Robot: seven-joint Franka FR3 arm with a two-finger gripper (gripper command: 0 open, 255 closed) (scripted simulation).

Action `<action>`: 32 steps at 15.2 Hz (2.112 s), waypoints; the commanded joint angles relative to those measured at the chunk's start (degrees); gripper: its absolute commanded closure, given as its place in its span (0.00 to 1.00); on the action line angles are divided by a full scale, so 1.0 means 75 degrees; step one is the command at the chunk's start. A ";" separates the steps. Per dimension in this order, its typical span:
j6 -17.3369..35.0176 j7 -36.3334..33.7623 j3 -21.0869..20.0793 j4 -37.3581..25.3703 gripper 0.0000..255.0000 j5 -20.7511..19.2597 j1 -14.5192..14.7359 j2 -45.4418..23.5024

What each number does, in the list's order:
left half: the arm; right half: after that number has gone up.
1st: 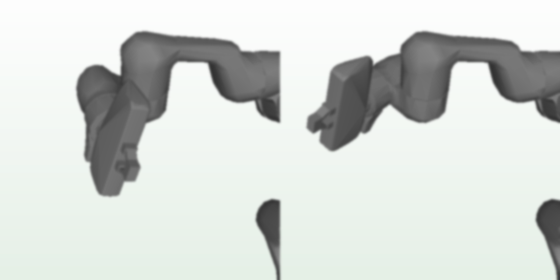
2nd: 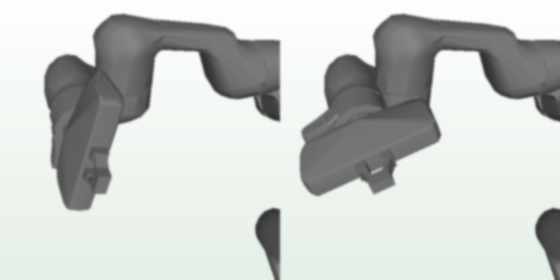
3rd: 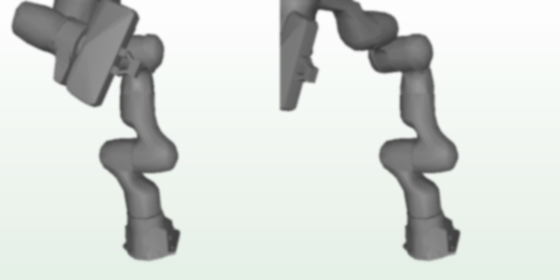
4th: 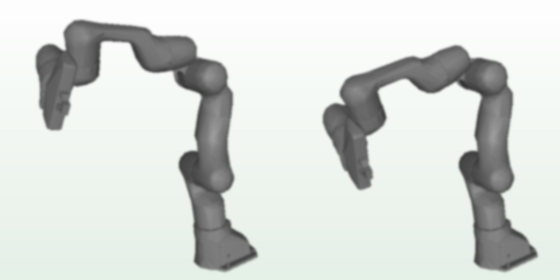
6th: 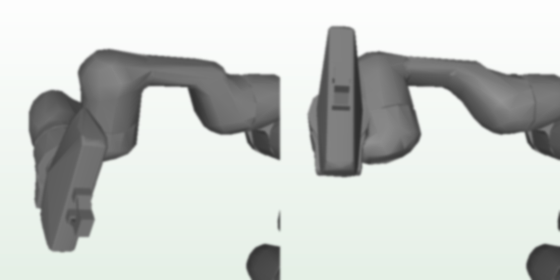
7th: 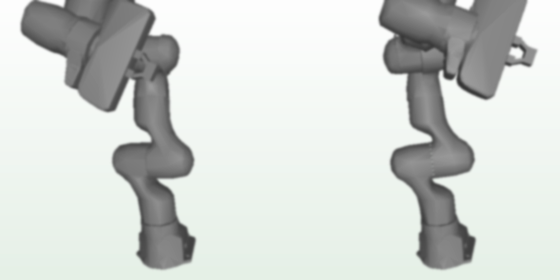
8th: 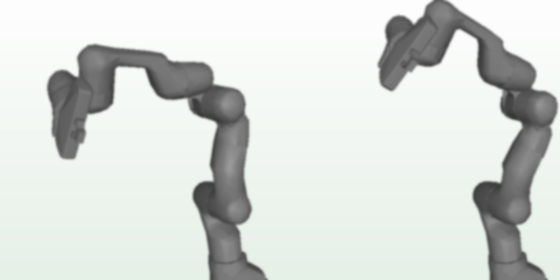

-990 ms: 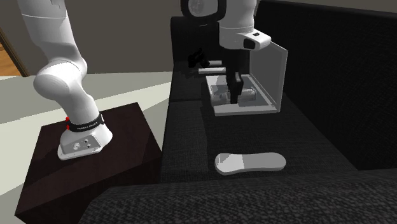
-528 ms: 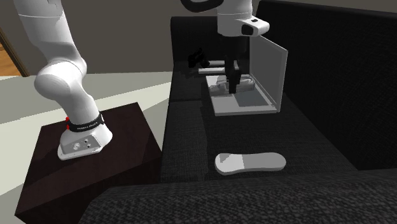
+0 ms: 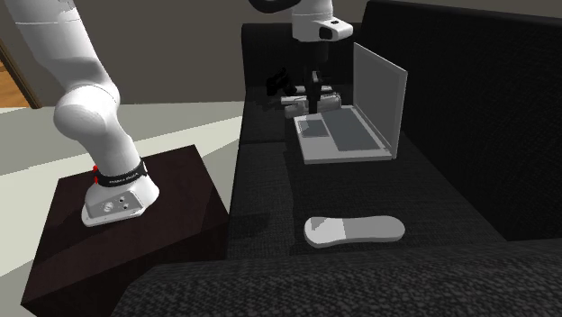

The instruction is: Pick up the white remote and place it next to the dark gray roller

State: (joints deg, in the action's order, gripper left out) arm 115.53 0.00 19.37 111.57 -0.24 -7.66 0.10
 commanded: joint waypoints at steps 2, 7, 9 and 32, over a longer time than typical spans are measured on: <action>0.0036 -0.0590 -0.0265 0.0272 1.00 -0.0126 0.0261 0.0247; 0.0051 -0.1558 -0.0752 0.0474 1.00 -0.0226 0.0701 0.0422; 0.0045 -0.1935 -0.0951 0.0494 1.00 -0.0246 0.0870 0.0438; -0.0616 -0.5883 -0.2869 -0.1866 1.00 -0.0442 0.2860 -0.1417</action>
State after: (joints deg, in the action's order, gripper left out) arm 111.29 -42.92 -1.69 99.32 -3.40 13.14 -9.09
